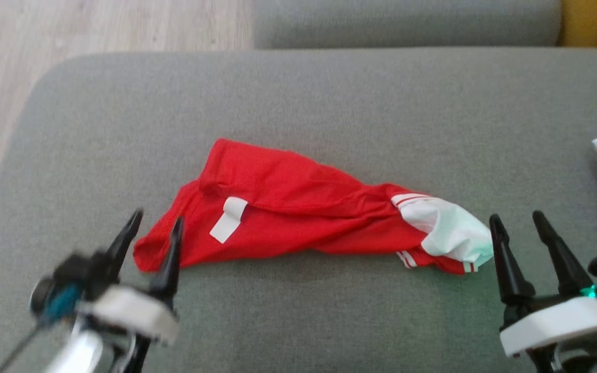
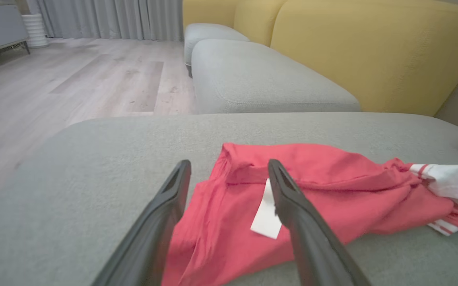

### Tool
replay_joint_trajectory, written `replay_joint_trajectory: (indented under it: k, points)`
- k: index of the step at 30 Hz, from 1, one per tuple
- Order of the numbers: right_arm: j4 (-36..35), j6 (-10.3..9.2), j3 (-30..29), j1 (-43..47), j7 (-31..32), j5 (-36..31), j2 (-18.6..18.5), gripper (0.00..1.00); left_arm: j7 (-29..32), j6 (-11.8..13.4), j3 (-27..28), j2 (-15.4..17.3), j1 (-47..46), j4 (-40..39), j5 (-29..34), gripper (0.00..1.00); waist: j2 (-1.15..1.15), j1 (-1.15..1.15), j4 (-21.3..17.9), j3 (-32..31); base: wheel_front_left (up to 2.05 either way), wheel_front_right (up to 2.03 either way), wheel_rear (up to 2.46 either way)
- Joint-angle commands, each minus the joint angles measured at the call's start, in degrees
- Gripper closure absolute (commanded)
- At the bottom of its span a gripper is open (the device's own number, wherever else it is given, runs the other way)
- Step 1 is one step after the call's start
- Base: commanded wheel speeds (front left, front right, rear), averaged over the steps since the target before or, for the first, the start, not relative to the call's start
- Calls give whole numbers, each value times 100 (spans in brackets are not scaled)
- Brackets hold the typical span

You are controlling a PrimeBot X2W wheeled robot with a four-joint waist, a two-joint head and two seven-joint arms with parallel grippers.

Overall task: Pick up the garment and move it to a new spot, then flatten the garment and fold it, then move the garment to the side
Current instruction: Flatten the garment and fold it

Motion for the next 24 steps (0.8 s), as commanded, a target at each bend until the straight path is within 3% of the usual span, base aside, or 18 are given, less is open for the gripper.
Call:
replay_joint_trajectory:
  k: [1, 12, 21, 22, 23, 24]
  points:
    - [-244, -4, 126, -352, -48, 19, -39, 0, 193, -202, 130, 42, -750, 5, -122, 0, 0, 0, 18, 239, 0, 0, 0]
    - [-162, -4, 225, -714, -113, 36, -39, 0, 1258, -1172, -237, -294, -2432, 1676, -643, 0, 0, 0, -134, 868, 0, 0, 0]
    - [-53, -4, 227, -796, -161, 64, -39, 0, 1523, -1510, -388, -401, -2826, 2465, -1014, 0, 0, 0, -224, 977, 0, 0, 0]
    - [-37, -4, 225, -794, -158, 58, -39, 0, 1559, -1538, -433, -405, -2840, 2516, -1060, 15, 0, 0, -231, 978, 0, 0, 0]
    - [-18, -4, 220, -786, -147, 39, -39, 0, 1564, -1562, -456, -417, -2851, 2544, -1134, 84, 0, 0, -237, 979, 0, 0, 0]
    - [-3, -4, 215, -775, -131, 6, -39, 0, 1617, -1578, -515, -401, -2861, 2585, -1162, 100, 0, 0, -241, 979, 0, 0, 0]
